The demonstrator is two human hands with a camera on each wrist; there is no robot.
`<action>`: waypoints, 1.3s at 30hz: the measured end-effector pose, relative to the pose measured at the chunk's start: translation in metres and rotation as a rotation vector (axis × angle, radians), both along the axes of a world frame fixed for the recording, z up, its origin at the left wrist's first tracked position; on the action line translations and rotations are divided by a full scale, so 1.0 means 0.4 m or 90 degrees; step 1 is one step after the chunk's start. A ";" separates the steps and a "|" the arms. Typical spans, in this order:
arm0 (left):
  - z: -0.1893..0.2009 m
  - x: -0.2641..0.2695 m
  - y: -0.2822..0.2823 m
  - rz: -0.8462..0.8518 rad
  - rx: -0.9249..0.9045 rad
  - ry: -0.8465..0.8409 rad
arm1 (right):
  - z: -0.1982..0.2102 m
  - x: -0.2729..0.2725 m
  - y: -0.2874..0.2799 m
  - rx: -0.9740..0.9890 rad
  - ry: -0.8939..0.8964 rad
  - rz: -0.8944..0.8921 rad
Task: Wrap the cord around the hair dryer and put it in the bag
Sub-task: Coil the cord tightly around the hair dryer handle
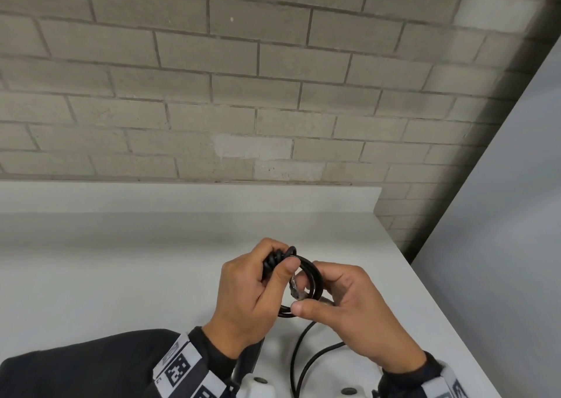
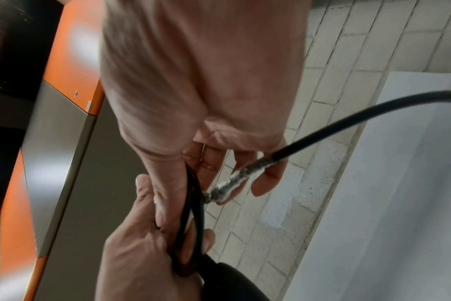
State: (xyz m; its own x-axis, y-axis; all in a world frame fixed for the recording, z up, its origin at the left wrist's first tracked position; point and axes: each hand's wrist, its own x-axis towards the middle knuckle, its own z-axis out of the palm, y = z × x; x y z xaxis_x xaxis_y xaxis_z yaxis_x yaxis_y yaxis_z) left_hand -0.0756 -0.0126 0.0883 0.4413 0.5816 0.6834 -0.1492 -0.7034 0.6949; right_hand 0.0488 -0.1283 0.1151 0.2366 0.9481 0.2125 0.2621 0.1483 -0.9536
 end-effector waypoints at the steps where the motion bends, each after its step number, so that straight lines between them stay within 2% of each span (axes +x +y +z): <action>1: 0.001 0.001 -0.002 -0.002 -0.014 0.003 | -0.003 0.001 0.001 0.003 0.000 -0.007; 5: 0.003 0.005 -0.005 0.015 -0.039 0.002 | -0.023 -0.017 0.007 0.047 -0.032 -0.089; 8: 0.007 0.006 -0.003 0.042 -0.054 -0.006 | -0.049 -0.046 0.008 0.115 -0.120 -0.306; 10: 0.010 0.007 -0.004 0.057 -0.062 -0.011 | -0.062 -0.065 0.010 0.209 -0.248 -0.418; 12: 0.009 0.010 -0.007 0.069 -0.061 -0.020 | -0.085 -0.082 0.018 0.286 -0.406 -0.418; 13: 0.008 0.011 -0.009 0.072 -0.057 -0.021 | -0.096 -0.090 0.023 0.294 -0.447 -0.410; 17: 0.001 0.016 -0.015 0.079 -0.028 -0.013 | -0.098 -0.106 0.033 0.234 -0.460 -0.404; 19: -0.001 0.016 -0.013 0.082 -0.014 -0.014 | -0.081 -0.109 0.027 0.189 -0.405 -0.395; 22: -0.003 0.015 -0.004 0.096 0.017 -0.019 | -0.043 -0.111 0.009 0.068 -0.215 -0.333; 27: 0.005 0.007 -0.001 0.091 0.078 -0.020 | 0.046 -0.073 -0.032 -0.095 0.085 -0.165; 29: 0.006 0.006 -0.006 0.078 0.066 -0.025 | 0.065 -0.051 -0.045 -0.129 0.145 -0.104; 31: 0.005 0.007 -0.009 0.067 0.061 -0.032 | 0.071 -0.041 -0.052 -0.129 0.157 -0.089; 33: 0.008 0.009 -0.009 0.072 0.080 -0.032 | 0.062 -0.044 -0.054 -0.094 0.109 -0.099; 35: 0.012 0.013 -0.006 0.094 0.098 -0.024 | 0.037 -0.059 -0.053 -0.043 -0.040 -0.159; 37: 0.015 0.016 -0.003 0.115 0.103 -0.022 | 0.003 -0.085 -0.048 0.034 -0.210 -0.269; 39: 0.015 0.017 -0.002 0.128 0.099 -0.019 | -0.023 -0.110 -0.039 0.109 -0.310 -0.333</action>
